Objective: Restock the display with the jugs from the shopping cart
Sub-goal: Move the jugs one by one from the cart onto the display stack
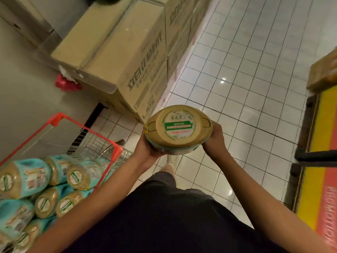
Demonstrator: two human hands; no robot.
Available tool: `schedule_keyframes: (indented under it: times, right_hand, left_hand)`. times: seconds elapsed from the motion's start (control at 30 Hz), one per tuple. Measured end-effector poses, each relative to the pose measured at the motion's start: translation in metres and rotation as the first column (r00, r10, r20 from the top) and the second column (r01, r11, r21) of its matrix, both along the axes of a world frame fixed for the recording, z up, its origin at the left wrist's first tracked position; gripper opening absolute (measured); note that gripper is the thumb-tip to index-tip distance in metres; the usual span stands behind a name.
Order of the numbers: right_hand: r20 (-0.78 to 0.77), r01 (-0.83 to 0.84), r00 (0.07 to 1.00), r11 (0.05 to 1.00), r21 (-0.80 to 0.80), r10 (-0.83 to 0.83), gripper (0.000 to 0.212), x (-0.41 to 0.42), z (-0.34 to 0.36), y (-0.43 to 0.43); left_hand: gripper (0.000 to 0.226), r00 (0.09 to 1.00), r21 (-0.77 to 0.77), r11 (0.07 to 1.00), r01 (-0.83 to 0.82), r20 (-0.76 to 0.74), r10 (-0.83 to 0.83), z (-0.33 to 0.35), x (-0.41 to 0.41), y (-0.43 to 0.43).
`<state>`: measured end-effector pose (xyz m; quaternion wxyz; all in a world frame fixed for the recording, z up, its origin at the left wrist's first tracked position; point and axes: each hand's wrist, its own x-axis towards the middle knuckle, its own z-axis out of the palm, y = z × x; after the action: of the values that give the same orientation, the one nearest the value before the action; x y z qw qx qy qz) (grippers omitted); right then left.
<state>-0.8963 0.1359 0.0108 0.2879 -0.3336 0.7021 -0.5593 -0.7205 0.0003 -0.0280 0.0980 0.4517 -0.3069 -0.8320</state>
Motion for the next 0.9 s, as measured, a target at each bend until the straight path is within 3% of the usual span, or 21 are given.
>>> schedule_keyframes:
  times: [0.47, 0.73, 0.9]
  right_hand:
    - [-0.002, 0.045, 0.999, 0.994, 0.096, -0.046, 0.022, -0.247, 0.007, -0.149]
    - [0.008, -0.142, 0.99, 0.988, 0.054, 0.142, 0.017, -0.37, 0.013, -0.266]
    - [0.031, -0.328, 0.944, 0.944, 0.036, 0.327, 0.021, -0.43, 0.009, -0.351]
  left_hand:
    - [0.053, 0.998, -0.057, 0.997, 0.051, -0.03, -0.052, -0.014, -0.244, -0.151]
    - [0.053, 0.999, -0.132, 0.991, -0.011, -0.032, 0.007, 0.011, -0.337, -0.239]
    - [0.052, 0.981, -0.102, 0.975, -0.196, -0.024, 0.194, 0.011, -0.38, -0.279]
